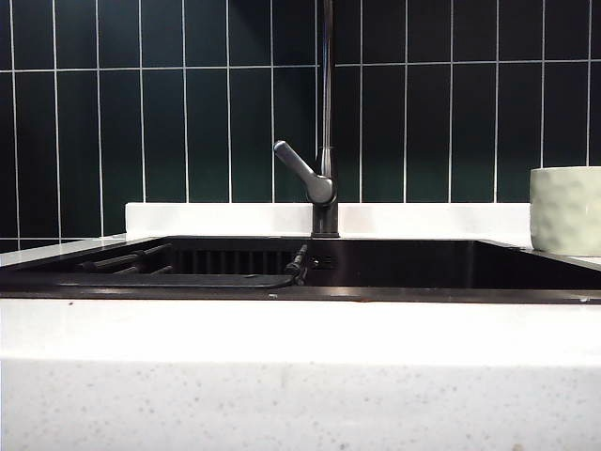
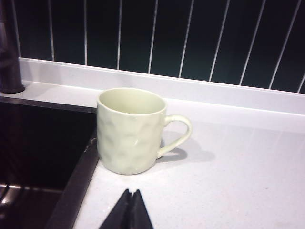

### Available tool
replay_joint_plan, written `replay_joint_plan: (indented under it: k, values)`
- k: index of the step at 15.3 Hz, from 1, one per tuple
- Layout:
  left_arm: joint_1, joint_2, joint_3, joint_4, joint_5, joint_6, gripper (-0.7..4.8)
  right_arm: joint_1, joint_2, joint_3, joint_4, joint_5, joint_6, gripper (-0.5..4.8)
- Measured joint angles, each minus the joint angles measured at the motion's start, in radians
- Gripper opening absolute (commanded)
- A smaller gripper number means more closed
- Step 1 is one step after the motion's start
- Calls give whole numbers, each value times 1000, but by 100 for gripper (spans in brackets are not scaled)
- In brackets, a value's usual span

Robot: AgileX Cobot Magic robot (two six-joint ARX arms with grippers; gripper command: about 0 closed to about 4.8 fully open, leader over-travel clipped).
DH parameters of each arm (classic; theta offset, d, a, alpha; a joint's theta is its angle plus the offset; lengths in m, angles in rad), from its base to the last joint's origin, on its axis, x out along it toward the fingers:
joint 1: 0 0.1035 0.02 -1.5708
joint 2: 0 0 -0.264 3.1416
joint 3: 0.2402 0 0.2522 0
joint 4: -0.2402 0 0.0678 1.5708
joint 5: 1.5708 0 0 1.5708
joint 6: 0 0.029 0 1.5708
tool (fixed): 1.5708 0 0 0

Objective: Pick up the mug next to the sink, go to the faucet to get some water, pour the water into the sink, and finally put the mug back to its place.

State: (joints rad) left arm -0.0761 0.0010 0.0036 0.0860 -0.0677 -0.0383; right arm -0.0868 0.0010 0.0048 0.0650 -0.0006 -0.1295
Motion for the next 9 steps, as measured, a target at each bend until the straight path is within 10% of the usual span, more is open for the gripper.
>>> replay_joint_plan:
  k: [9]
  values:
    - [0, 1, 12, -3, 13, 0, -4, 0, 0, 1, 2, 0, 235, -2]
